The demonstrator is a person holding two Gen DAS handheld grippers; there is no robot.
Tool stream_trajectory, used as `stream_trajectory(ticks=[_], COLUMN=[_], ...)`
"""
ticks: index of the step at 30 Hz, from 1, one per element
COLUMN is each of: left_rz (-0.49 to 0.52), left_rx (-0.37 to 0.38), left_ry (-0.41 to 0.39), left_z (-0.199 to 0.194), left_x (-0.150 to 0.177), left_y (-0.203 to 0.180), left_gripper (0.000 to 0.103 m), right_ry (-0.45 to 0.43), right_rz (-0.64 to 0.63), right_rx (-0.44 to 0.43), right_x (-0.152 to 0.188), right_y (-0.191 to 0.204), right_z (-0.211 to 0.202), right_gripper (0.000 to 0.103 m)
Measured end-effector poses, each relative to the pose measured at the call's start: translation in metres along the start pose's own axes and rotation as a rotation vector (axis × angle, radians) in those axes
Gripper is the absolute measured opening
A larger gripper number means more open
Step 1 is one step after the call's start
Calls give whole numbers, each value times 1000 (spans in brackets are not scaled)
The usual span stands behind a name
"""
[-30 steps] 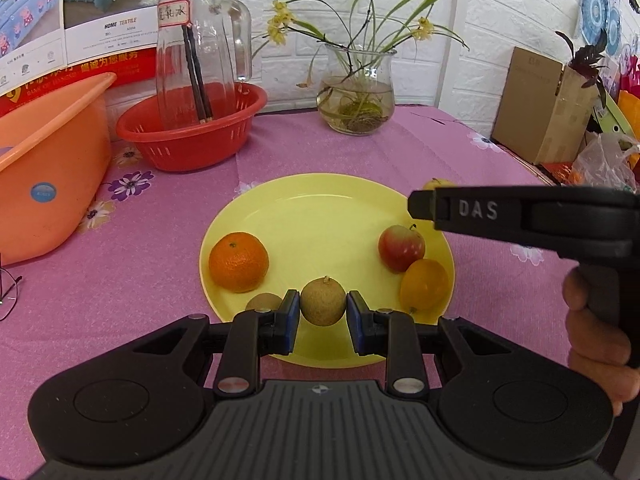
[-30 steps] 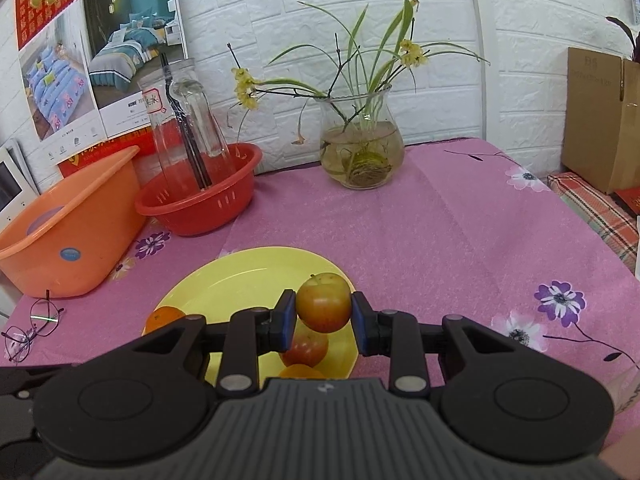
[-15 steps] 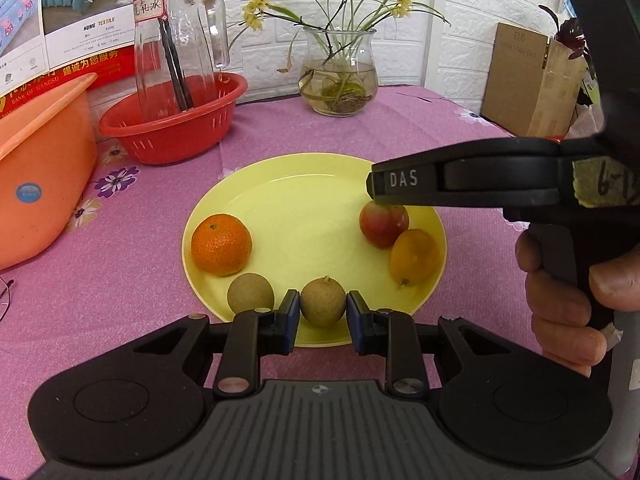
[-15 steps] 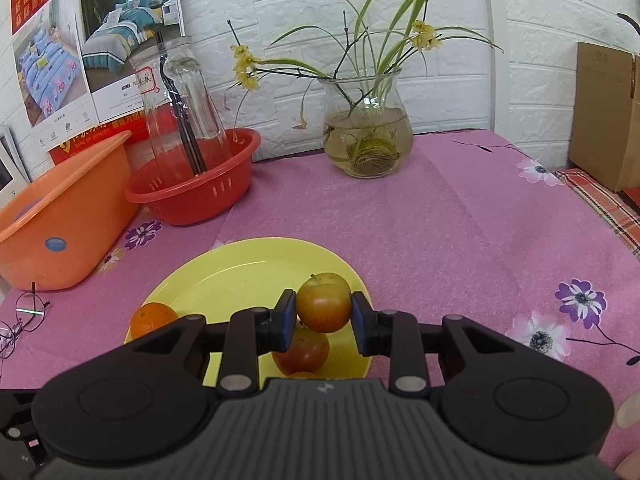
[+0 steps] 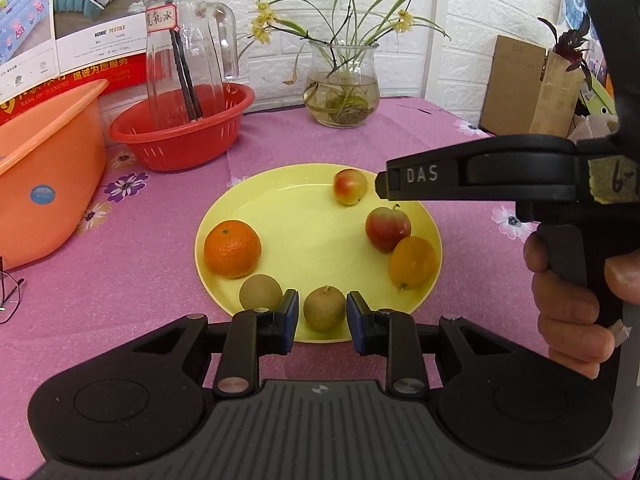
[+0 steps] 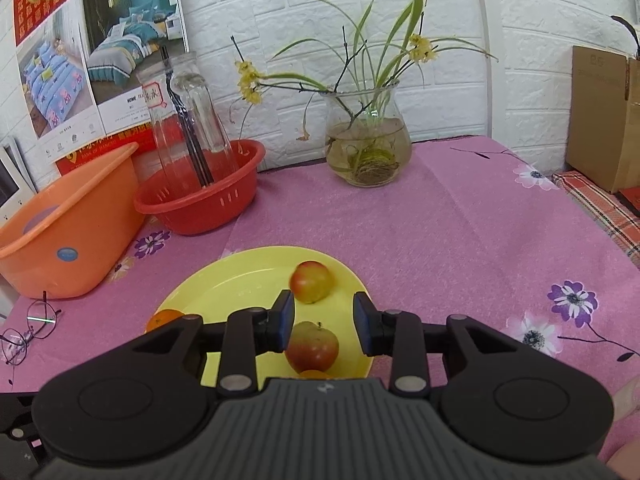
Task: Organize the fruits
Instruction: 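Lower both fruits onto the yellow plate and open both tools, then move both open tools back over the fruit pile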
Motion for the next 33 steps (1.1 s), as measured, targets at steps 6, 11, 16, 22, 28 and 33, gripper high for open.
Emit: stream_trajectory(ticks=[6,11,16,22,28,33], left_rz=[-15,-18,-24,-37,-39,-27], left_rx=[-2,-16,-40,-66,-74,-78], left_ry=[-34,-69,-113,-153,-180,-172], left_z=[-20,-43,-73,-114,-154,-172], left_x=[5,10,23,46,75,102], left_y=[3,5,10,17,16,10], left_gripper=[25,25,25,33,36,37], right_ry=[-22,-54,-119,-159,-181,-167], right_rz=[10,-4,-42,-82,-175,-220], right_rx=[-1,-16,-26,-79,-97,-140], right_x=[-1,1,9,26,50,70], right_y=[-4,-4,0,4,15,23], right_z=[-20,-43,-76,-112,-141,-161], right_gripper=[73,73,73,73,73,73])
Point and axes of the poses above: each gripper's, at about its wrist camera, not at the fingertips, and z roughly the way its jaws point, y to its left, x to its underside, the point moved 2 cm from there along z, roughly the way its jaws point, and after that the axes turned 13 degrees about x, right-handed, at the moved point
